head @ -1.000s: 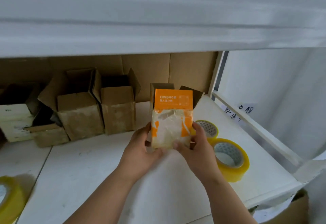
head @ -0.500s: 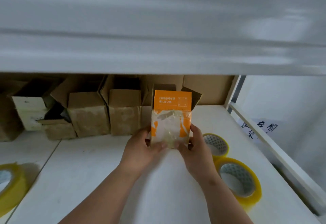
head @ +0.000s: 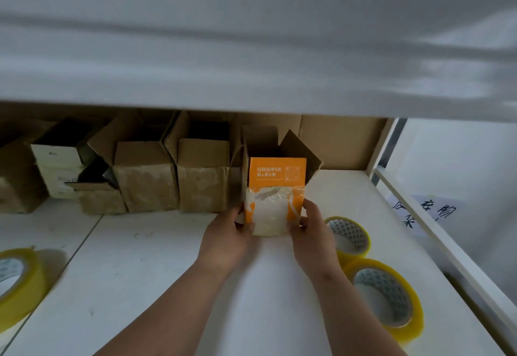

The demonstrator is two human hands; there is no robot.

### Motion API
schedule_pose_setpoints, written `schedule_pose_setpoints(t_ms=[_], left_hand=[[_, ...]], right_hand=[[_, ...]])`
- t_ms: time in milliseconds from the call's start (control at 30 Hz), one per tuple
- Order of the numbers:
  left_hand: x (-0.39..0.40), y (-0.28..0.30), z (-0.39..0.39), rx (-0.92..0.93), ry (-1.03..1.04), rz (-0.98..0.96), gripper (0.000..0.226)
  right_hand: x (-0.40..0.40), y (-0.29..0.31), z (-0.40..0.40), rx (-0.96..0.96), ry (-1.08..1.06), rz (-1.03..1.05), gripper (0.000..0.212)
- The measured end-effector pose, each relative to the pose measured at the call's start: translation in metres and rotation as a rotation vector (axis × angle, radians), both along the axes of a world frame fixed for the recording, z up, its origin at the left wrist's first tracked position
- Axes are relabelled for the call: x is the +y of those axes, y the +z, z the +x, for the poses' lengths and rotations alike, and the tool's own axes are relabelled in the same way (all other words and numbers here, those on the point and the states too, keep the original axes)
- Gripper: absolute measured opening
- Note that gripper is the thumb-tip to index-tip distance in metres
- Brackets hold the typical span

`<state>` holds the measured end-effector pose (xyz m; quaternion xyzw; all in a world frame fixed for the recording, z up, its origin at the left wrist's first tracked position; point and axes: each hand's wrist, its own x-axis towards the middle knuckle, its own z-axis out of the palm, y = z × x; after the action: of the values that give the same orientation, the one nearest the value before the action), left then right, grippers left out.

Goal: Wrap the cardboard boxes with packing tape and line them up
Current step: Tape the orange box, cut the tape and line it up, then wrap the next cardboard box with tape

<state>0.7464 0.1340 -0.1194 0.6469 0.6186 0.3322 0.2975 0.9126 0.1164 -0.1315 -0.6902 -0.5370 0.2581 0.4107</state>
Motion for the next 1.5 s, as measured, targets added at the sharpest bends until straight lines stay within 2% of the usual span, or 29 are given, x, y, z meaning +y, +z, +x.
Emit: schedule_pose_setpoints(t_ms=[100,200,333,433,500,567,667,700,767,900,1033,1167,1333,1500], left_hand=[[0.004,-0.005,-0.004,-0.013,0.028,-0.003,0.024],[0.009,-0.008,-0.009,-0.014,0.030,-0.022,0.031],[0.014,-0.005,-0.014,-0.189,0.070,-0.063,0.029],[0.015,-0.001,-0.018,-0.339,0.098,-0.117,0.012],[0.016,0.001,-0.018,-0.406,0.052,-0.139,0.036],[0.020,0.002,-0.019,-0.268,-0.018,-0.145,0.056],[0.030,0.002,-0.018,0.156,-0.091,-0.118,0.072],[0.033,0.003,-0.018,0.257,-0.081,-0.120,0.075],[0.035,0.006,-0.017,0.396,-0.035,-0.121,0.077],[0.025,0.009,-0.020,0.493,-0.004,-0.096,0.078],[0.007,0.009,-0.036,0.616,0.003,-0.076,0.078],[-0.011,0.014,-0.063,0.739,0.016,-0.030,0.076],[-0.039,0.025,-0.119,0.870,-0.001,0.097,0.073],[-0.080,0.042,-0.216,1.009,0.040,0.118,0.072]], right_hand=[[0.010,0.002,-0.005,-0.025,0.025,-0.042,0.036],[0.023,0.004,-0.012,-0.071,0.030,-0.071,0.034],[0.037,0.006,-0.022,-0.012,0.025,-0.064,0.031],[0.040,0.009,-0.030,0.136,0.003,-0.022,0.037],[0.040,0.012,-0.034,0.151,0.003,-0.027,0.018],[0.041,0.012,-0.034,0.082,0.060,-0.047,0.015],[0.040,0.013,-0.033,-0.084,0.213,-0.097,0.055],[0.039,0.014,-0.034,-0.136,0.242,-0.103,0.066],[0.037,0.016,-0.036,-0.192,0.262,-0.086,0.076],[0.034,0.009,-0.034,-0.185,0.198,-0.034,0.079],[0.017,0.011,-0.037,-0.334,0.220,-0.108,0.087],[-0.001,0.009,-0.053,-0.535,0.244,-0.065,0.084],[-0.026,0.011,-0.107,-0.617,0.279,-0.060,0.077],[-0.049,0.030,-0.206,-0.727,0.345,0.053,0.075]])
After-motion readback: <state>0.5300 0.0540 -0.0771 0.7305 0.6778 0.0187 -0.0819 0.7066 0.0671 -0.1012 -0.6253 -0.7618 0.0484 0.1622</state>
